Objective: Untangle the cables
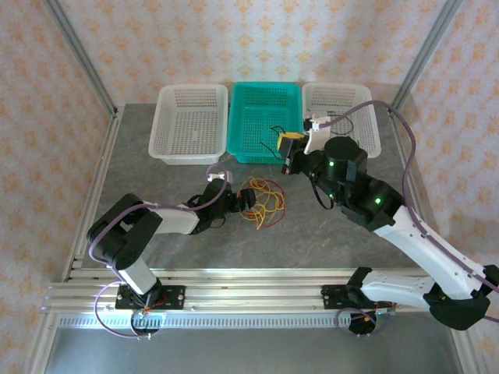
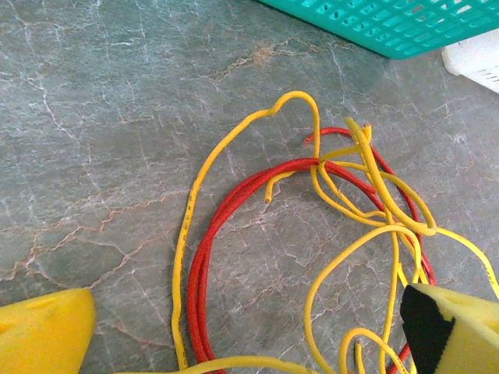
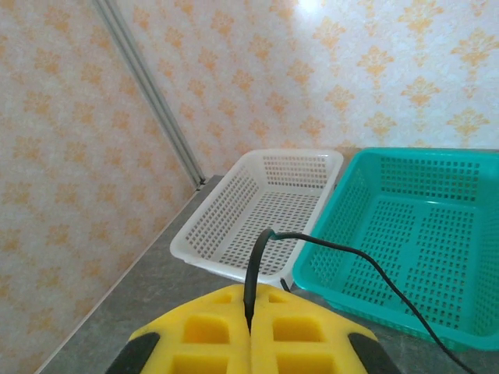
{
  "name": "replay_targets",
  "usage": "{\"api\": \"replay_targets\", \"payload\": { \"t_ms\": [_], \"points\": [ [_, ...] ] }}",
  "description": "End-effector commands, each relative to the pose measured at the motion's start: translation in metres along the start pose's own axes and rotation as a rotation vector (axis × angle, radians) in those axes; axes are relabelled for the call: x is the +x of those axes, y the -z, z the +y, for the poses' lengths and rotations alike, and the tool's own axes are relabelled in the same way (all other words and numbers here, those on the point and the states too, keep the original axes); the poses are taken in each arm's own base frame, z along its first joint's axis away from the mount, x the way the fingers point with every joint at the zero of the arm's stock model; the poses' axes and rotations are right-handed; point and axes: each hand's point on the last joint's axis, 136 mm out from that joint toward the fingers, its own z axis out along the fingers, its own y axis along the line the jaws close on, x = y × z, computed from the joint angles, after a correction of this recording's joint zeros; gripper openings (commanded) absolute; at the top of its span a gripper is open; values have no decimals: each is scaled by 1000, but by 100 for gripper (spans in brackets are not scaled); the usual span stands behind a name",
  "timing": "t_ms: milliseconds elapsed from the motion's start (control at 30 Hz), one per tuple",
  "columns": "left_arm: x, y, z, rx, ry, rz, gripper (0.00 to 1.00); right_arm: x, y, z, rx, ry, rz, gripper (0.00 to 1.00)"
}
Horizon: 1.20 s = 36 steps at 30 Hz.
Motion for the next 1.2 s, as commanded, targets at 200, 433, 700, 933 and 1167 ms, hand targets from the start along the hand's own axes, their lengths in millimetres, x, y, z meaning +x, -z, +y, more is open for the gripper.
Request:
{"api": "replay_targets", "payload": {
  "t_ms": [200, 433, 700, 933, 1167],
  "points": [
    [-41, 37, -23, -31, -65, -117, 99, -4, 2, -15, 92, 0, -28, 0],
    [-87, 73, -53, -18, -120, -239, 99, -9, 0, -23, 139, -10, -63, 0],
    [-124, 87, -97, 51, -167, -306, 99, -18, -7, -43, 246, -9, -95, 0],
    [-136, 81, -126, 91, -194, -314, 99, -29, -9, -68, 319, -12, -129, 0],
    [-141, 69, -158, 155, -195, -317, 99, -38, -14, -93, 358, -5, -131, 0]
  ]
}}
